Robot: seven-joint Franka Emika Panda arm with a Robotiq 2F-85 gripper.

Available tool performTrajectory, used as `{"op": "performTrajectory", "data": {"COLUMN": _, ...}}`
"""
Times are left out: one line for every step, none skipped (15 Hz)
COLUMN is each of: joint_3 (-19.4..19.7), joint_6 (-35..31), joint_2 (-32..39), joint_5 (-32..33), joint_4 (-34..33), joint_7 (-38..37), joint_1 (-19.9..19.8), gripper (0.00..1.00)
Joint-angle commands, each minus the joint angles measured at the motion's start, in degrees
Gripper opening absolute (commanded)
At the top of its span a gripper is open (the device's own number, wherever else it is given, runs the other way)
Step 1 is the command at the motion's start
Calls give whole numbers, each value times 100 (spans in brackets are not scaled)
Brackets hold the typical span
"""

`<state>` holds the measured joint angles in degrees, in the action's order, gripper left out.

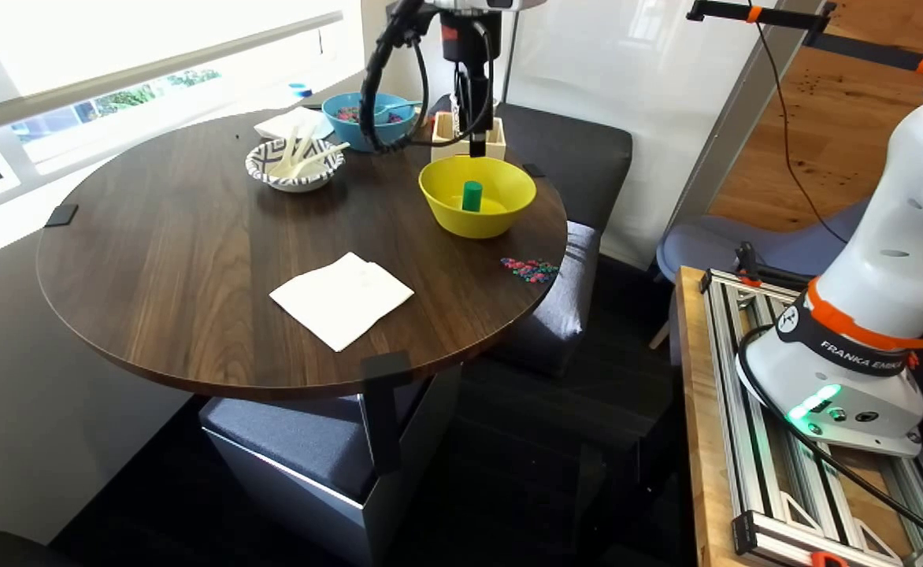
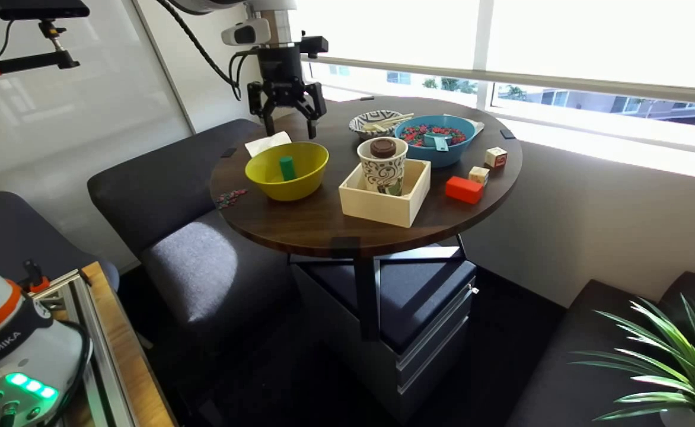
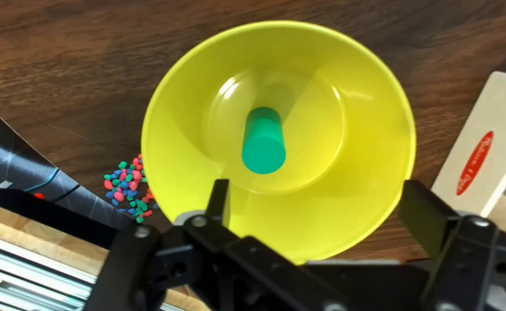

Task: Pick up the green cylinder from the table into the yellow bowl

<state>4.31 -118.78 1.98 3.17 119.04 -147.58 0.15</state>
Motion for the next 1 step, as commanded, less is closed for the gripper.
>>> {"op": "performTrajectory", "data": {"joint_3": -85, "joint_6": -70, "joint_2": -157, "joint_5": -6, "joint_4": 18, "joint_7": -14, "joint_1": -79, "gripper": 100}}
